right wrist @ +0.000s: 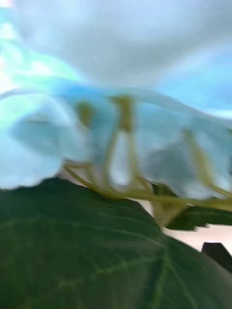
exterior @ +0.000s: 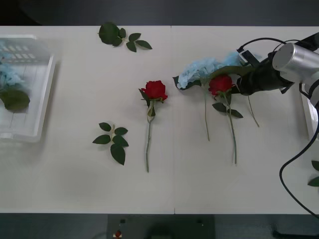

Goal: Put the red flowers into the right box and the blue flowers into the left box

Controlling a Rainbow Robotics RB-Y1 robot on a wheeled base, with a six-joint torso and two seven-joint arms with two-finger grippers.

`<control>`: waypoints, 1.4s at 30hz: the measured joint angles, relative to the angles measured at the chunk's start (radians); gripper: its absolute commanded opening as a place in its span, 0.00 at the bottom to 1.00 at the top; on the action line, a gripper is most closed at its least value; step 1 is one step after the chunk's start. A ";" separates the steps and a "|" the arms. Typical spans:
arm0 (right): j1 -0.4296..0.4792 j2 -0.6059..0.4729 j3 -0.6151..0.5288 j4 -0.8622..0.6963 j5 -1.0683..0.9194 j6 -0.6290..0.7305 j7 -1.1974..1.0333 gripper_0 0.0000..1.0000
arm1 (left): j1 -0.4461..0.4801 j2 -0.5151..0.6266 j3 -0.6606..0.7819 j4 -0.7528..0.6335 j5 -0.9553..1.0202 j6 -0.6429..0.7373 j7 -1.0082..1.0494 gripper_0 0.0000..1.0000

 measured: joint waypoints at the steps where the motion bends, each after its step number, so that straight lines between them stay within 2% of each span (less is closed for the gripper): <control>1: 0.000 0.003 0.001 0.000 0.008 0.000 0.000 0.71 | 0.000 0.000 -0.007 0.006 0.002 -0.004 0.000 0.64; 3: 0.000 0.006 0.002 0.000 0.021 0.000 0.000 0.46 | 0.000 0.000 -0.018 0.009 0.003 -0.005 0.000 0.73; 5: 0.000 0.006 0.002 0.000 0.025 0.000 0.000 0.27 | 0.000 0.000 -0.021 0.009 0.013 -0.005 0.000 0.81; 9: 0.000 0.006 0.002 0.000 0.025 0.000 0.000 0.06 | 0.000 0.000 -0.019 0.009 0.054 0.047 0.000 1.00; 11: 0.000 0.006 0.002 0.000 0.025 0.000 0.000 0.00 | 0.000 0.000 -0.011 0.009 0.100 0.095 0.000 1.00; 18: 0.000 0.006 0.002 0.000 0.025 0.000 0.000 0.00 | -0.024 0.004 0.072 0.000 0.239 0.336 0.000 1.00; 23: 0.000 0.006 0.002 0.000 0.023 0.000 0.000 0.00 | -0.073 0.060 0.092 -0.018 0.337 0.532 0.000 1.00; 28: -0.003 -0.021 0.001 0.000 -0.111 0.062 0.000 0.00 | -0.155 0.114 0.092 -0.021 0.411 0.672 -0.001 1.00; 33: -0.015 -0.107 -0.030 0.000 -0.396 0.193 0.001 0.00 | -0.241 0.131 0.072 -0.025 0.468 0.722 -0.001 1.00; 37: -0.015 -0.179 -0.064 0.000 -0.660 0.265 0.010 0.00 | -0.305 0.131 -0.010 -0.026 0.539 0.718 -0.001 1.00; 42: -0.015 -0.224 -0.053 0.000 -0.965 0.305 0.020 0.00 | -0.356 0.130 -0.173 -0.026 0.638 0.604 -0.001 1.00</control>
